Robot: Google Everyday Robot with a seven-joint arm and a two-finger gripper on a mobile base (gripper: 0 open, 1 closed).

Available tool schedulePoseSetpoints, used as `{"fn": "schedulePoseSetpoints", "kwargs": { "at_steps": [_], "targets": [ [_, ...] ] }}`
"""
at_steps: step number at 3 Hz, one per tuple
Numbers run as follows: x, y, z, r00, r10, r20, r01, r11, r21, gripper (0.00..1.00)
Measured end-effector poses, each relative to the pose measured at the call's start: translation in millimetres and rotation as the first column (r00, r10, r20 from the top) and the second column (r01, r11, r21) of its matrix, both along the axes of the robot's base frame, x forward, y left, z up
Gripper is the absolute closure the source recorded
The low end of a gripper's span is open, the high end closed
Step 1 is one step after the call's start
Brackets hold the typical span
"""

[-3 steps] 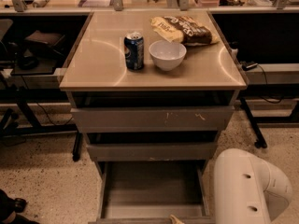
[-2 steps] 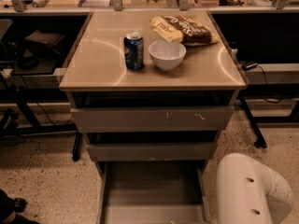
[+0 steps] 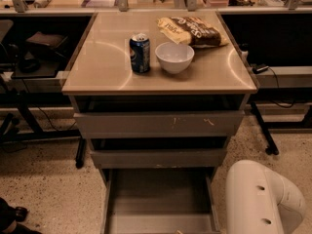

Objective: Open bottom drawer

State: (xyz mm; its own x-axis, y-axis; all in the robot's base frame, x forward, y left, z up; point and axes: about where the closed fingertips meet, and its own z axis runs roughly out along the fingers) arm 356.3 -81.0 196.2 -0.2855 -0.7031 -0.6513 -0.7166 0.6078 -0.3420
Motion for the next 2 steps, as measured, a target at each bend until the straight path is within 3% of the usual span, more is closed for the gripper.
{"fn": "schedulePoseSetpoints", "kwargs": {
  "at_steps": [2],
  "targets": [
    [0.0,0.0,0.0,1.0000,0.000,0.000,0.000,1.000,0.000,0.11]
  ]
}}
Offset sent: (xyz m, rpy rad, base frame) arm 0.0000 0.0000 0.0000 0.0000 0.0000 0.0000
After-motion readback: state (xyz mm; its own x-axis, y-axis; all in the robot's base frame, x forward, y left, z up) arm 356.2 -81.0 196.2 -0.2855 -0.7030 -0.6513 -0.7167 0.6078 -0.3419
